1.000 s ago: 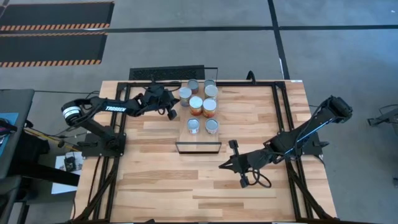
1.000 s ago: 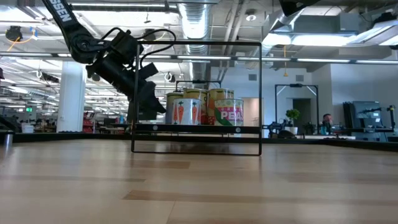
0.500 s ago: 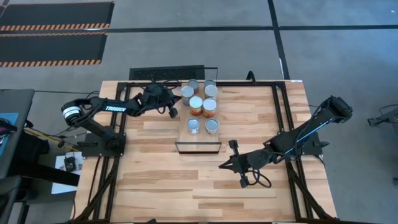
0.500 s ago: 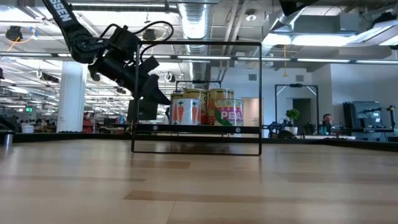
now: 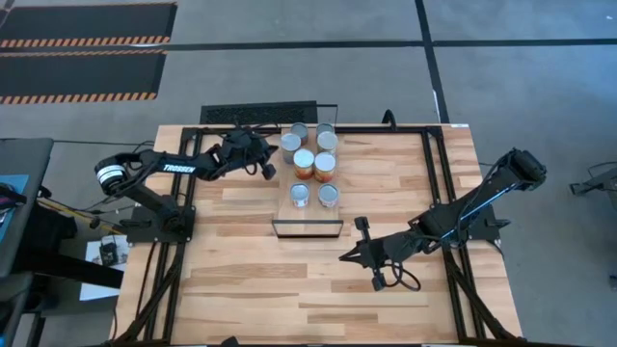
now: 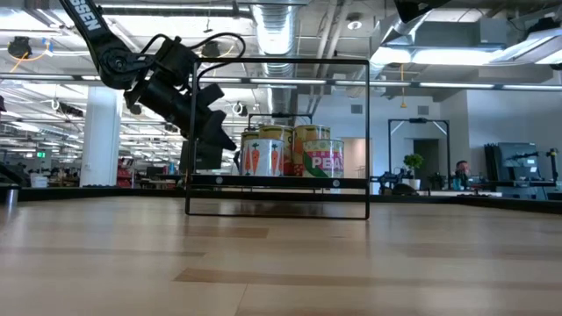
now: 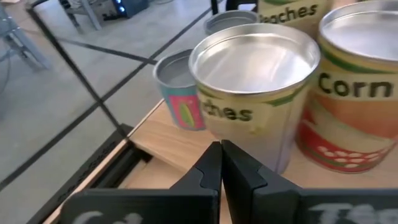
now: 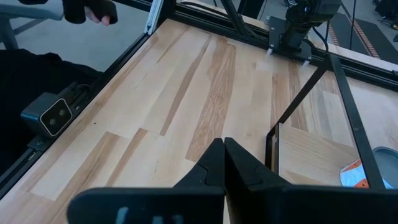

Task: Pick and place cans onto a shelf
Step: Put the large blue can on the shelf aligned with the other blue can

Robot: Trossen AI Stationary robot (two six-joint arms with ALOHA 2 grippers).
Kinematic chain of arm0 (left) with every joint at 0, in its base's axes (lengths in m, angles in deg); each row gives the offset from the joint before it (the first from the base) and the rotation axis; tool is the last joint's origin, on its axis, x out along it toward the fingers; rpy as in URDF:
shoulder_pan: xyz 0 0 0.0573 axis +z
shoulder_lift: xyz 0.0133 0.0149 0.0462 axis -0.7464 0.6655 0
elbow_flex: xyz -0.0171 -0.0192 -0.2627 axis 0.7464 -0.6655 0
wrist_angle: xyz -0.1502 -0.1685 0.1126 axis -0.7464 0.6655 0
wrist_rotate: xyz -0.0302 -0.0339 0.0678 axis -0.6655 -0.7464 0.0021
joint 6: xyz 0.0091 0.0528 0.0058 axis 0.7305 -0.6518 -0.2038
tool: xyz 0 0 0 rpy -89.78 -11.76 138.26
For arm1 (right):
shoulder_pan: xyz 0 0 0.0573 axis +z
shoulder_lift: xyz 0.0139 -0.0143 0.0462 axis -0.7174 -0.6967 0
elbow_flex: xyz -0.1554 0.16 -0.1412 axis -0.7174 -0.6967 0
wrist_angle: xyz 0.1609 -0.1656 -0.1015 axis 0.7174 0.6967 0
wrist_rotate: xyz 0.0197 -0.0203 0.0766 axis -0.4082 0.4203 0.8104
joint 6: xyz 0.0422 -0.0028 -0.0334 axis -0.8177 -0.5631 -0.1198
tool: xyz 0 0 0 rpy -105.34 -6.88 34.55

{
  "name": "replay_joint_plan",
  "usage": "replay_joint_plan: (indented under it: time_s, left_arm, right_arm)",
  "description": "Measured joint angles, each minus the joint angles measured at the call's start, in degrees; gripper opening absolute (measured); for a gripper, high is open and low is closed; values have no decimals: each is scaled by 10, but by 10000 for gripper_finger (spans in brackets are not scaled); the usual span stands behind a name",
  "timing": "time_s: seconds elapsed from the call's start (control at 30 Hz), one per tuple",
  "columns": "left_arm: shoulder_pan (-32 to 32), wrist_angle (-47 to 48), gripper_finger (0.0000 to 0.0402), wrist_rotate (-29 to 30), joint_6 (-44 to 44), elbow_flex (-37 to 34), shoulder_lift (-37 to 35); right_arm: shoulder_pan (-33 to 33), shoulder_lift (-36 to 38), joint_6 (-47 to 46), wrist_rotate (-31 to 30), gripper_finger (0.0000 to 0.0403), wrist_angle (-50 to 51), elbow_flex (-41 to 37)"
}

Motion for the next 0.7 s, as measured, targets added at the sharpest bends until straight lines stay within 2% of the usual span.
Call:
replay_joint_plan:
  time_s: [0.7]
  left_arm:
    - [-2, -35, 0, -65, 29, 7, 0]
  right_arm:
    - [0, 0, 0, 0, 12, -2, 0]
